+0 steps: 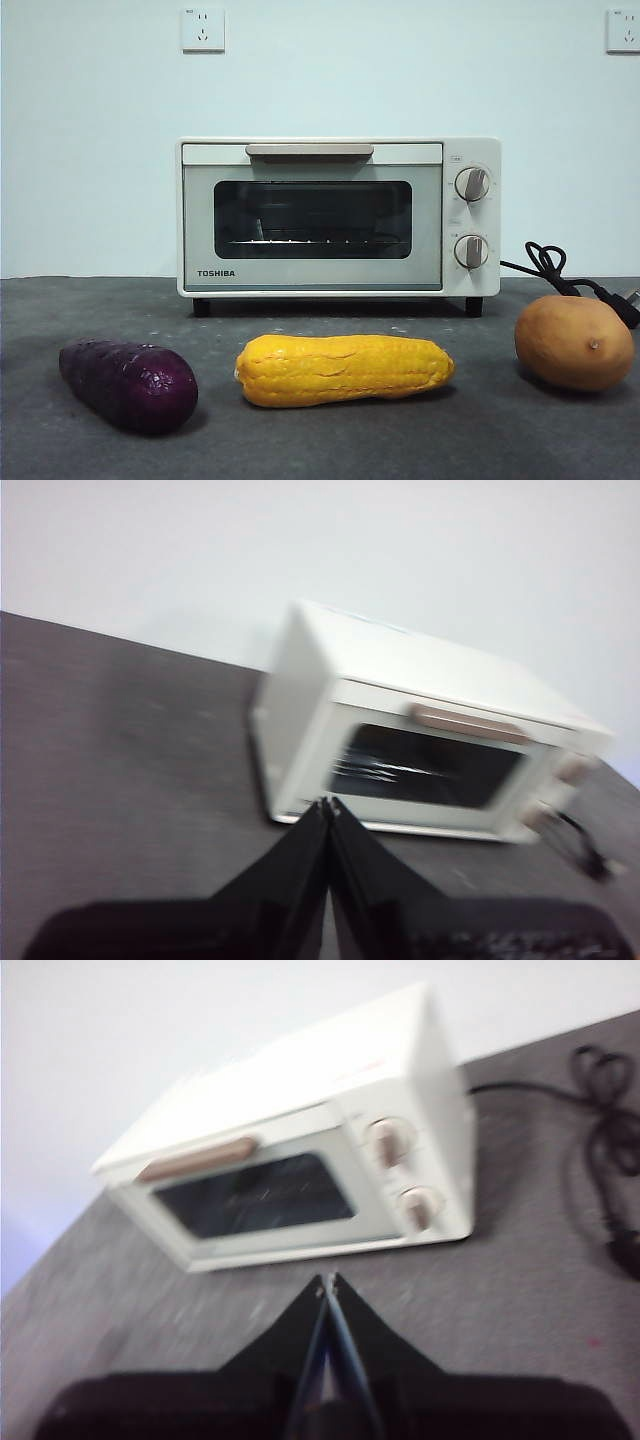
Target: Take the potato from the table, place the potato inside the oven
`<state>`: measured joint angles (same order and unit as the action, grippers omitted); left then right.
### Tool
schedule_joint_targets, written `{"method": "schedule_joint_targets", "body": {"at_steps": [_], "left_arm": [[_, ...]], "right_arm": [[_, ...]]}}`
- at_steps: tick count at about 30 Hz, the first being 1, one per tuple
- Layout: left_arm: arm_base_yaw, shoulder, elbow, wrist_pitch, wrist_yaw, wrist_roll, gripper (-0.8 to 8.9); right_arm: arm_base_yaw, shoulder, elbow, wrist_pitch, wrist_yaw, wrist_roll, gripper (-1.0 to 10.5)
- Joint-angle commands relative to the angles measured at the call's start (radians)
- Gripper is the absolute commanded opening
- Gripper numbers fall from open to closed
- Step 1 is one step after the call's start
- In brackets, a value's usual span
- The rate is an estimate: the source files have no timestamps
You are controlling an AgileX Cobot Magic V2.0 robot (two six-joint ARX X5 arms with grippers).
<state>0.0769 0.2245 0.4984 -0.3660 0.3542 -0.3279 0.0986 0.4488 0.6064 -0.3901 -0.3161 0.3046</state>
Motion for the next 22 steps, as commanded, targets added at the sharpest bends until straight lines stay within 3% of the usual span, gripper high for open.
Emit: {"method": "schedule_joint_targets", "body": {"at_steps": [1, 8, 13, 18, 20, 22], "left_arm": [[0.002, 0.090, 0.101, -0.050, 0.103, 0.069, -0.07], [0.002, 0.257, 0.313, -0.241, 0.308, 0.212, -0.07], [-0.006, 0.286, 0.382, -0.330, 0.309, 0.277, -0.07], [-0.013, 0.285, 0.388, -0.340, 0.307, 0.280, -0.07], [-0.013, 0.285, 0.388, -0.339, 0.308, 0.280, -0.07], [-0.013, 0.285, 0.388, -0.339, 0.308, 0.280, -0.07]], "right_arm": [[0.002, 0.102, 0.161, -0.154, -0.074, -0.143, -0.1], [0.008, 0.299, 0.489, -0.550, -0.138, -0.327, -0.1], [0.016, 0.348, 0.589, -0.692, -0.156, -0.403, -0.1], [0.021, 0.348, 0.590, -0.695, -0.156, -0.400, 0.3], [0.021, 0.348, 0.590, -0.696, -0.154, -0.389, 2.2], [0.021, 0.348, 0.590, -0.695, -0.154, -0.366, 5.3]]}}
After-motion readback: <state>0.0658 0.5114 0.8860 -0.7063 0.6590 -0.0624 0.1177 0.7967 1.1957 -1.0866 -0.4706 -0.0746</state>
